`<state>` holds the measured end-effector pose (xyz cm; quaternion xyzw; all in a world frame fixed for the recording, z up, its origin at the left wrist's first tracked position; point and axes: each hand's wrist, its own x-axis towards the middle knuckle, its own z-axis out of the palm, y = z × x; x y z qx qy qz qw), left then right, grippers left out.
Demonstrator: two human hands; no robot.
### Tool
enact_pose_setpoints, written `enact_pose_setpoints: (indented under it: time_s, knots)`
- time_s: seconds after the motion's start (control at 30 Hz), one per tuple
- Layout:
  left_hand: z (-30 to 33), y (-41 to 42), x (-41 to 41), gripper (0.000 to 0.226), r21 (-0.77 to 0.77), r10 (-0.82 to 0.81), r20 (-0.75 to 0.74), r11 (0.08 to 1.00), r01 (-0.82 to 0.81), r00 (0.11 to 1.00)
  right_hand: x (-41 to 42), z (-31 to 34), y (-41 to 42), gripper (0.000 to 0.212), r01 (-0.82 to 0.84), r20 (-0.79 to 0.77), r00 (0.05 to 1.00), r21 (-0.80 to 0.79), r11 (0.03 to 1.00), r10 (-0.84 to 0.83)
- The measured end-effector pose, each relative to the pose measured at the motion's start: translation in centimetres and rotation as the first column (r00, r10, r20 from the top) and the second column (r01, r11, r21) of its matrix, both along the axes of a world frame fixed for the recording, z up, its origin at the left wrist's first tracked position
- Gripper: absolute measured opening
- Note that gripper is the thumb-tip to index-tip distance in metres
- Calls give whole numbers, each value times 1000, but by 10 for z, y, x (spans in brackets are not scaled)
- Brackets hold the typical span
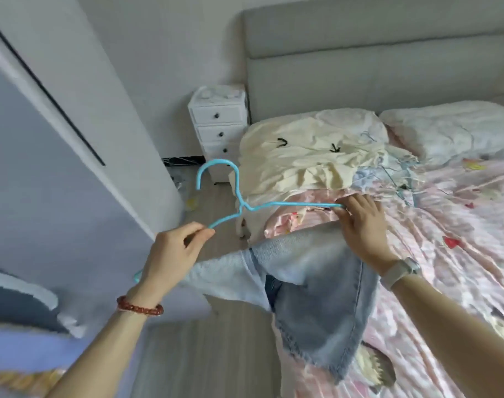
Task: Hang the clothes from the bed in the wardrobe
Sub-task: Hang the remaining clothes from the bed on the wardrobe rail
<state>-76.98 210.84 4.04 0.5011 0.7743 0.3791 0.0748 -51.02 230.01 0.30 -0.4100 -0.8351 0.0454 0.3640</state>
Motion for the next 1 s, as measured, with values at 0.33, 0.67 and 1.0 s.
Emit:
enact_pose_setpoints:
  time_s: [0.33, 0.67, 1.0]
  knots:
    - [-1, -209, -87, 11, 52, 513, -9, 857, -512, 858, -174, -9, -122, 32, -547, 87, 820, -176, 819, 566]
    - [-6, -408, -135, 7, 257, 903, -15, 419, -871, 430, -326, 26, -293, 8, -913, 148, 292, -249, 322, 945]
    - [20, -561, -173, 22, 252, 997, -8, 72, -965, 72, -416, 68, -477, 22, -813, -238, -143, -526, -251, 961]
